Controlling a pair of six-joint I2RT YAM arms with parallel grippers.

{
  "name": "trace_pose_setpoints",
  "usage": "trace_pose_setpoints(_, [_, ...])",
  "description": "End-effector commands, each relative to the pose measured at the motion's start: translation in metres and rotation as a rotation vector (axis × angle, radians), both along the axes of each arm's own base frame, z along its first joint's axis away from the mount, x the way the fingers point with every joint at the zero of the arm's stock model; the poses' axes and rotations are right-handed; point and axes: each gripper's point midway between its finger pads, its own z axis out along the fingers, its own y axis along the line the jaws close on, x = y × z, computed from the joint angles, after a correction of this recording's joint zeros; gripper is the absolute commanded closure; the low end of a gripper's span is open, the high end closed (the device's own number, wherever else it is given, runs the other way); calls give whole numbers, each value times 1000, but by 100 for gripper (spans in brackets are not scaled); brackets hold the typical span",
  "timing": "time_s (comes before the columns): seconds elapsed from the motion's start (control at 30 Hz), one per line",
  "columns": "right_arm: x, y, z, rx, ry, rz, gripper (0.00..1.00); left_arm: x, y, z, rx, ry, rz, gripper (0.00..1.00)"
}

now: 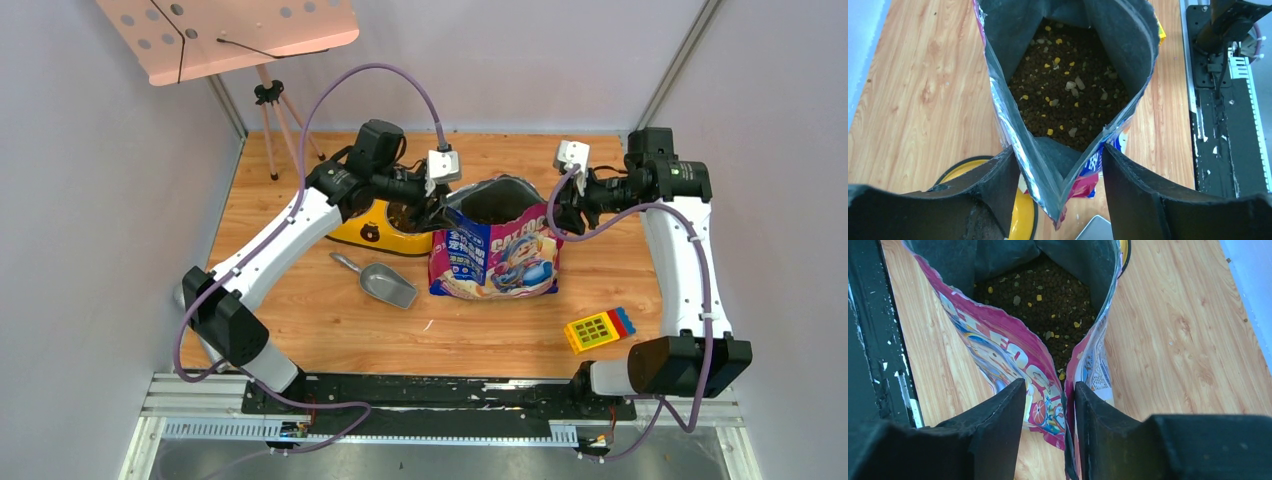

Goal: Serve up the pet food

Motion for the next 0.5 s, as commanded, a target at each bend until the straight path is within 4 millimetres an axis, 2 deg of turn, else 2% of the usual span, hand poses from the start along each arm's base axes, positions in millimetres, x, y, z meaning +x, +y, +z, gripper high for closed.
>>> trace_pose_setpoints(0.0, [4, 4, 0, -14, -47, -5, 58, 2, -4, 16, -24, -77, -25, 38])
trace_pose_setpoints(0.07, [7, 2, -1, -30, -55, -15, 61, 4, -3, 16, -19, -96, -21, 49])
trace_pose_setpoints(0.13, [11, -2, -1, -54, -70, -29, 69, 6, -1, 19, -18, -115, -10, 58])
trace_pose_setpoints(0.2, [15, -9, -1, -96, -96, -41, 86, 3, 2, 24, -23, -136, -9, 70])
trace_pose_setpoints(0.23, [18, -14, 0, -121, -111, -52, 94, 1, 4, 27, -27, -142, -13, 84])
trace_pose_setpoints(0.27, [21, -20, 3, -135, -127, -70, 100, 1, 7, 28, -25, -140, -8, 91])
trace_pose_setpoints(0.3, [25, -28, 7, -132, -138, -93, 100, 4, 13, 26, -15, -129, 10, 99])
trace_pose_setpoints(0.4, [32, -55, 26, -90, -158, -139, 100, 18, 32, 16, 18, -94, 89, 100])
trace_pose_setpoints(0.47, [34, -65, 27, -81, -126, -153, 100, 26, 41, 17, 9, -81, 140, 100])
